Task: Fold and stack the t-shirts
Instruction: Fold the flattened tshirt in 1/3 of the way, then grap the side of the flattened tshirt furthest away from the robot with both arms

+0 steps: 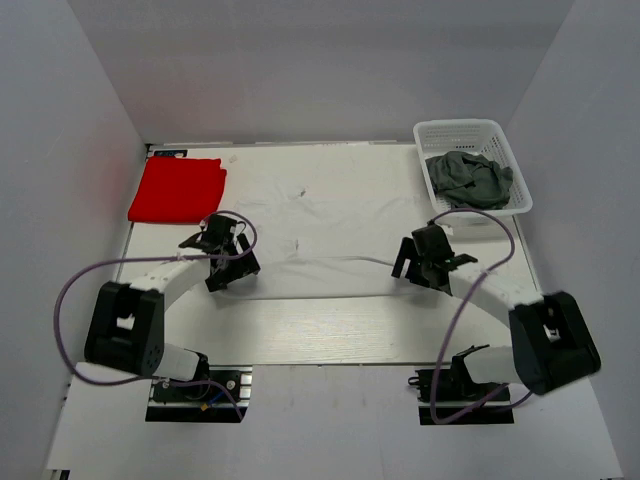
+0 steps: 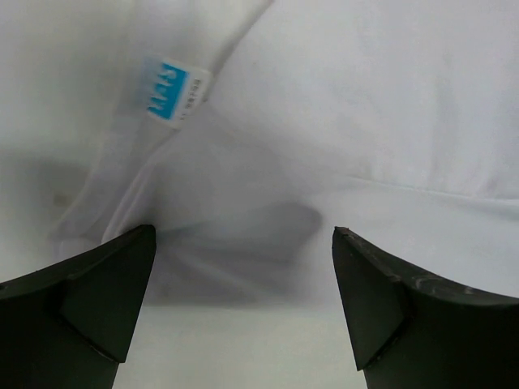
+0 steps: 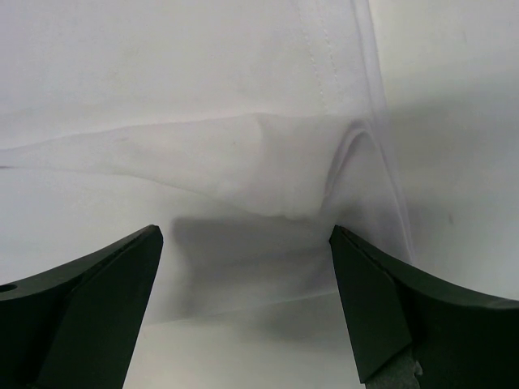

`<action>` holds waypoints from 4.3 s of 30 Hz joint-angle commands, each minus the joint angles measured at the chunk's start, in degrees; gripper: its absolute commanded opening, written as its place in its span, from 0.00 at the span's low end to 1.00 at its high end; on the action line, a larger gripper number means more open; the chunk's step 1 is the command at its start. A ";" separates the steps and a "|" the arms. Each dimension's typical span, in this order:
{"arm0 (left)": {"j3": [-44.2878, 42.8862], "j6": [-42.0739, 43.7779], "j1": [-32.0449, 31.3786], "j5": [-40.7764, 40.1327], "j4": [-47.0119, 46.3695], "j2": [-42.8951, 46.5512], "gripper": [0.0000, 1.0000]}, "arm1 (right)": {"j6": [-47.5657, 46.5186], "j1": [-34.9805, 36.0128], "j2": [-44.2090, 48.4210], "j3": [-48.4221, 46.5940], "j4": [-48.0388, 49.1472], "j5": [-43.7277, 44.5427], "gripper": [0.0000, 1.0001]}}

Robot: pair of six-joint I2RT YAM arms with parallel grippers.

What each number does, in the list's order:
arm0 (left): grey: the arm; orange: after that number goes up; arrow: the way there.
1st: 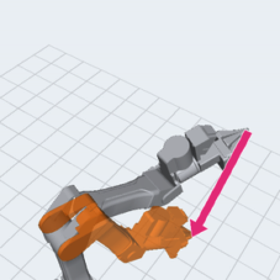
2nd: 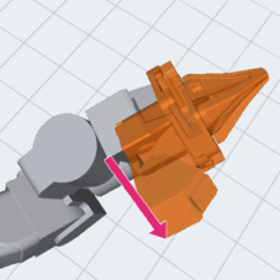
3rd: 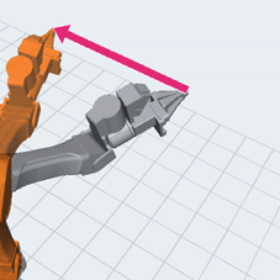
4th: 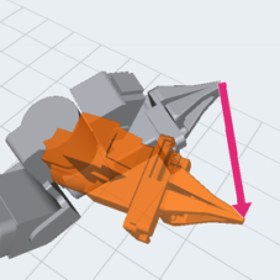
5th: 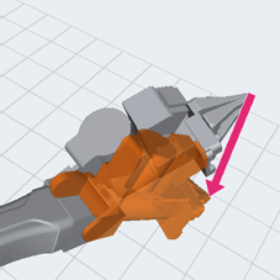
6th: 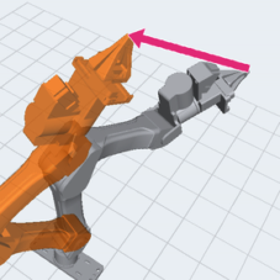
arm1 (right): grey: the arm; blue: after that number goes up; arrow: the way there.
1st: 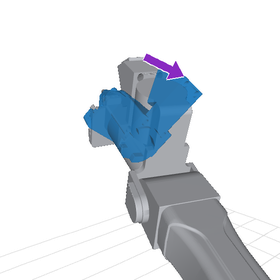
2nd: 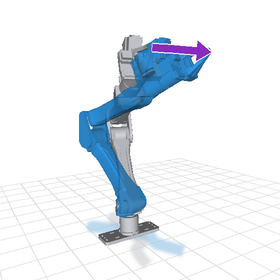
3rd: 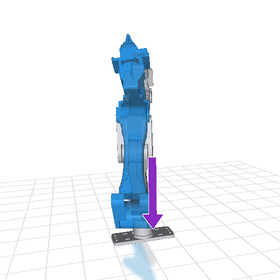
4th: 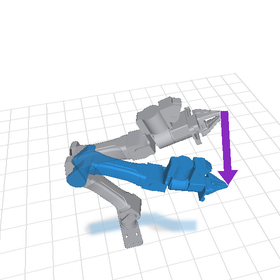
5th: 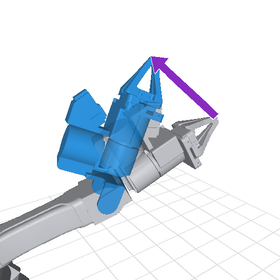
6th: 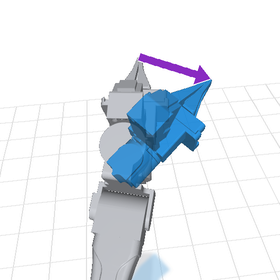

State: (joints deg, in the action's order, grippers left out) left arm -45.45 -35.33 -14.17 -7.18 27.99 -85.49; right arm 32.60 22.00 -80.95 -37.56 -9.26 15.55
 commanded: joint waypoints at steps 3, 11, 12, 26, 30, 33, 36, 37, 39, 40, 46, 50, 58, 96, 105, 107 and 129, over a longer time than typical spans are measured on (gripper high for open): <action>8.27 -3.78 0.02 7.53 0.49 17.34 1.00 | 1.60 1.64 18.23 9.52 -8.59 -6.49 0.90; 3.70 -3.69 0.02 5.34 -1.44 24.14 1.00 | -2.54 4.28 21.72 6.71 -6.56 -7.73 0.90; 3.09 -3.69 0.02 5.33 -1.44 24.15 1.00 | -2.80 4.28 21.36 6.89 -6.04 -7.03 0.90; 1.95 -3.69 0.02 3.22 -3.20 21.69 1.00 | -1.14 4.11 14.42 7.94 4.94 -1.87 0.90; 1.25 -3.69 0.02 0.86 -2.42 20.98 1.00 | 1.06 3.93 8.99 5.49 8.55 8.15 0.90; 0.63 -3.69 0.02 -0.55 -1.80 20.28 1.00 | 3.86 3.67 3.80 0.58 8.46 13.52 0.90; -0.08 -3.69 0.02 -1.35 -0.48 19.75 1.00 | 3.44 3.23 0.19 -3.39 8.03 11.97 0.90; -0.60 -3.69 0.02 -1.35 -0.48 19.75 1.00 | 3.17 3.31 -0.52 -3.83 8.55 11.52 0.90; -0.60 -3.69 0.02 -1.96 -0.48 19.75 1.00 | 2.12 3.14 -0.70 -4.63 8.20 11.60 0.90; -0.60 -3.69 0.02 -1.96 -0.48 19.75 1.00 | 2.03 3.14 0.43 -4.71 7.85 12.04 0.90; -2.18 -4.21 0.02 -1.96 -2.14 18.44 1.00 | -1.84 3.40 7.64 -2.43 5.83 9.51 0.90; -8.06 -4.22 0.02 -0.29 -0.92 14.93 1.00 | -0.18 3.84 9.49 -3.74 1.27 4.68 0.90; -17.55 0.43 0.64 -2.13 -3.20 5.97 1.00 | 1.77 4.02 8.62 -0.31 0.12 -2.36 0.90; -78.90 21.62 0.64 0.24 4.17 -57.14 0.67 | -2.54 1.82 -14.67 -31.08 -2.96 13.36 0.90; -84.73 21.61 0.64 1.02 7.18 -61.29 0.48 | -2.80 1.82 -15.29 -32.13 -4.37 14.33 0.90; -83.40 21.62 0.64 2.16 5.86 -60.49 0.21 | -3.07 1.99 -16.61 -32.66 -4.37 14.77 0.90; -70.12 18.37 1.78 -12.15 1.98 -50.21 0.00 | 1.59 -0.02 -49.47 -68.25 -16.58 22.85 0.90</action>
State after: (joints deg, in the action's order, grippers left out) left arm -115.96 -16.47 -13.19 -15.66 27.14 -139.94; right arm 33.01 22.79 -129.23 -101.67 -24.56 34.33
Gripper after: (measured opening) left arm 0.027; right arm 0.904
